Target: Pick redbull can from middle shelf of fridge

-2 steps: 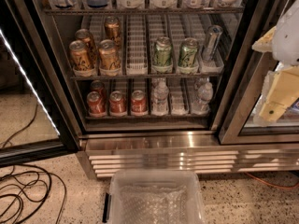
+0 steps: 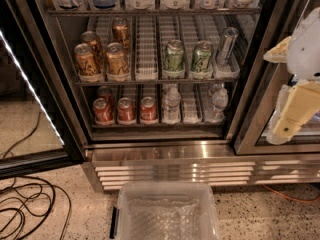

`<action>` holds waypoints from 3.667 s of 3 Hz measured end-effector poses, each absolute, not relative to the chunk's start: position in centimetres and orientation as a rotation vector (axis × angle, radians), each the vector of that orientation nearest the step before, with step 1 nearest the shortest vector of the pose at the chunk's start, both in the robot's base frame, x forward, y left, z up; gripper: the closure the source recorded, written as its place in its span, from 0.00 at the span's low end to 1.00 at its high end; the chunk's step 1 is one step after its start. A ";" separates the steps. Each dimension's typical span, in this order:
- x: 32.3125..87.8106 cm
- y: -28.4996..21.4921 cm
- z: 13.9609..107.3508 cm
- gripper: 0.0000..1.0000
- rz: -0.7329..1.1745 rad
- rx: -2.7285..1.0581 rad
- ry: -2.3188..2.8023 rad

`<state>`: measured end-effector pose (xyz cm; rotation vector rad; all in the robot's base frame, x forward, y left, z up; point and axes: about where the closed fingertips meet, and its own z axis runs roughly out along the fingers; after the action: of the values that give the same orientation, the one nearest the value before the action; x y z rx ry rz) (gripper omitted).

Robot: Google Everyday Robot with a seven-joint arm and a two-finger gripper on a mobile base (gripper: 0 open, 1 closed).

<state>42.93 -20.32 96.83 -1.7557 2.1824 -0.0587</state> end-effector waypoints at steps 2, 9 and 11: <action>39.0 -15.1 91.5 0.00 0.098 -1.621 2.077; 52.9 -12.3 82.7 0.00 0.125 -0.603 1.779; 53.8 -14.6 82.8 0.00 0.037 -0.551 1.744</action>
Offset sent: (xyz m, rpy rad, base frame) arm -0.0171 0.0895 -0.0954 0.3789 -0.2497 -0.1011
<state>53.79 -14.62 82.79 -0.5509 1.7443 0.0375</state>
